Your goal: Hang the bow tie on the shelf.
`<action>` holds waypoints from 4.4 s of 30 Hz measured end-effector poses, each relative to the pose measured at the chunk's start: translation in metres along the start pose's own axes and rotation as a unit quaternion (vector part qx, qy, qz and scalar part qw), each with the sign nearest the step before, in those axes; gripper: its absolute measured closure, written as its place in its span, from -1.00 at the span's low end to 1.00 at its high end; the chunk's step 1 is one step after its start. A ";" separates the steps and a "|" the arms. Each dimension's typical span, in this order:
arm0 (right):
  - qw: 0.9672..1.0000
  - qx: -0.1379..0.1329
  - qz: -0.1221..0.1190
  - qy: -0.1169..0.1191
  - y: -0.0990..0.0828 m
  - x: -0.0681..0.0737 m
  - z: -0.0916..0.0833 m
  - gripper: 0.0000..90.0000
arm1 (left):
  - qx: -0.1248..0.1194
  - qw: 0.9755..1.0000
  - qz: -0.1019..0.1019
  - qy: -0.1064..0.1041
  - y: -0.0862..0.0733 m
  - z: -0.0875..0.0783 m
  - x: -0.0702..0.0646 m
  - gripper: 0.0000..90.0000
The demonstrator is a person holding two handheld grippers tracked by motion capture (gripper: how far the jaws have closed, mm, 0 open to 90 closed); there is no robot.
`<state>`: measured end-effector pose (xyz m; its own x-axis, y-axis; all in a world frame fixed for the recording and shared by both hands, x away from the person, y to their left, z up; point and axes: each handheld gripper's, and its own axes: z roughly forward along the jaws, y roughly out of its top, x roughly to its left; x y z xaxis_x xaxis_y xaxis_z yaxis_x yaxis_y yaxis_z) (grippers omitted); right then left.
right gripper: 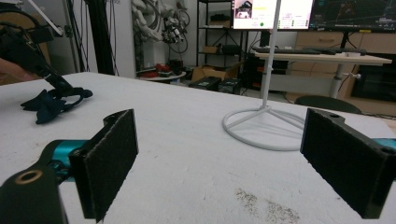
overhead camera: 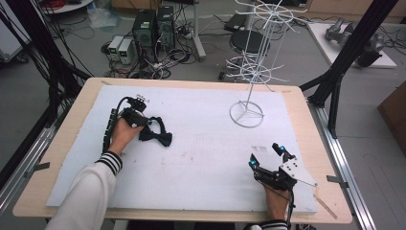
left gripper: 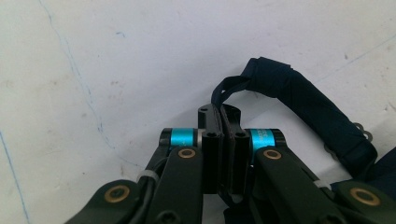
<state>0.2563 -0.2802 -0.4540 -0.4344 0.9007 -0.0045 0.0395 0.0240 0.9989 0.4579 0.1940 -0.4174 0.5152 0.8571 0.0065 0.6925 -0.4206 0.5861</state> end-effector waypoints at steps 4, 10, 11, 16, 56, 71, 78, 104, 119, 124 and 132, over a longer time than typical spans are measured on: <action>1.000 0.000 -0.001 0.001 0.000 0.000 0.000 -0.77 | -0.024 1.000 0.004 -0.009 -0.001 -0.006 -0.001 0.94; 1.000 0.000 -0.002 0.000 0.000 0.000 0.000 -0.77 | -0.065 0.998 0.013 -0.019 -0.004 -0.016 -0.004 0.94; 1.000 0.000 -0.002 0.000 0.000 0.000 0.000 -0.77 | -0.072 0.997 0.016 -0.022 -0.005 -0.018 -0.004 0.94; 1.000 -0.001 -0.002 0.000 0.000 0.000 0.000 -0.77 | -0.116 0.992 0.025 -0.032 -0.007 -0.025 -0.006 0.94; 1.000 -0.003 -0.003 0.001 0.000 0.000 0.000 -0.77 | -0.320 0.935 0.099 -0.115 0.042 -0.088 -0.078 0.95; 1.000 -0.003 -0.004 0.000 0.000 0.000 0.000 -0.77 | -0.332 0.927 0.117 -0.130 0.067 -0.094 -0.109 0.95; 1.000 -0.003 -0.003 0.001 0.000 0.000 0.000 -0.77 | -0.334 0.925 0.121 -0.135 0.076 -0.091 -0.120 0.95; 1.000 -0.003 -0.003 0.002 0.000 0.000 0.000 -0.77 | -0.342 0.913 0.129 -0.181 0.113 -0.087 -0.162 0.96; 1.000 -0.004 0.003 0.003 0.000 0.000 -0.001 -0.77 | -0.347 0.905 0.120 -0.215 0.134 -0.078 -0.173 0.96; 1.000 -0.004 0.001 0.002 0.000 -0.001 -0.001 -0.77 | -0.341 0.906 0.113 -0.223 0.140 -0.071 -0.174 0.96; 1.000 -0.003 0.001 0.002 0.000 -0.001 -0.001 -0.77 | -0.350 0.900 0.117 -0.231 0.153 -0.072 -0.185 0.96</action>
<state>0.2562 -0.2813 -0.4541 -0.4375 0.8992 -0.0028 0.0345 0.0199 0.9992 0.4319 -0.0074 -0.2705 0.8731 0.4853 -0.0466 0.1330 -0.1453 0.9804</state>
